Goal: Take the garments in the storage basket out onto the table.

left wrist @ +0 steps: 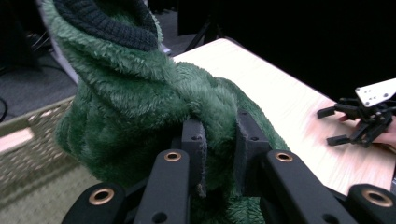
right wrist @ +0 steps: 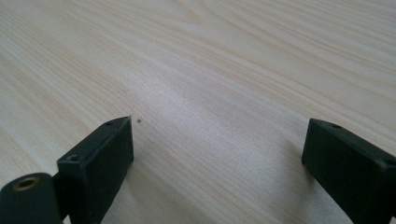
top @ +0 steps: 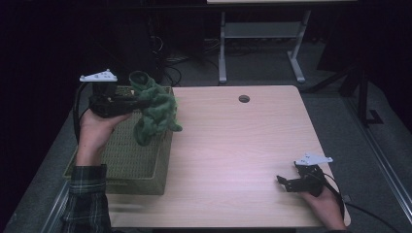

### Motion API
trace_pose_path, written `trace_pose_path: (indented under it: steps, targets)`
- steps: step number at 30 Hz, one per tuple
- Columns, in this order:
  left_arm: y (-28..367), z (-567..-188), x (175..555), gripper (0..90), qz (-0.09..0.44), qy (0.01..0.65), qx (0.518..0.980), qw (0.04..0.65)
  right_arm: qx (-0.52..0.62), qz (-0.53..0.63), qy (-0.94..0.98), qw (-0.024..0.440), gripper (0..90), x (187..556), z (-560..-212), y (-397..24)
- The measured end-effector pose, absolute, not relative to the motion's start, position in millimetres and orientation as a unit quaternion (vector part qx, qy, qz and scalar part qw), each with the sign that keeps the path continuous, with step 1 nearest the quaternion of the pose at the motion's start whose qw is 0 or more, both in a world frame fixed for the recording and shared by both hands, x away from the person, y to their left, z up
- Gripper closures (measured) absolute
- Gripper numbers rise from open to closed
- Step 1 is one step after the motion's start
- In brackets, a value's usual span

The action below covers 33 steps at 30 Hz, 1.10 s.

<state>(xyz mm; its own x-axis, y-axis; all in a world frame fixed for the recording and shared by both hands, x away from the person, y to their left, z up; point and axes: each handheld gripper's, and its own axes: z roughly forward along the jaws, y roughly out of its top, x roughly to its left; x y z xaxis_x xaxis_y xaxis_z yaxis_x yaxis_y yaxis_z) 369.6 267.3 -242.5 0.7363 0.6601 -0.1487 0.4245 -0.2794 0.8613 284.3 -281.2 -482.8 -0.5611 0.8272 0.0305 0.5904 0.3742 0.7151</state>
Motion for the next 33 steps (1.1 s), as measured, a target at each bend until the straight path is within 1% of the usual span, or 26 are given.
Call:
trace_pose_path:
  steps: [6, 9, 13, 18, 24, 33]
  targets:
    - [238, -236, 368, 76.6, 0.115, 0.316, 0.799, 0.498, 0.436, 0.349, 0.812, 0.170, 8.8, 284, -483, -281]
    - [217, -238, 366, 76.5, 0.109, 0.296, 0.807, 0.499, 0.436, 0.349, 0.812, 0.170, 8.8, 284, -483, -281]
    - [202, -242, 367, 76.6, 0.105, 0.286, 0.812, 0.497, 0.437, 0.349, 0.811, 0.170, 8.8, 284, -483, -281]
    - [178, -253, 368, 76.5, 0.094, 0.273, 0.820, 0.495, 0.436, 0.350, 0.812, 0.170, 8.8, 284, -483, -281]
    - [148, -277, 365, 76.5, 0.065, 0.258, 0.827, 0.495, 0.437, 0.349, 0.812, 0.170, 8.7, 284, -483, -281]
    - [120, -305, 365, 76.5, 0.038, 0.245, 0.842, 0.479, 0.437, 0.349, 0.811, 0.169, 8.8, 284, -483, -281]
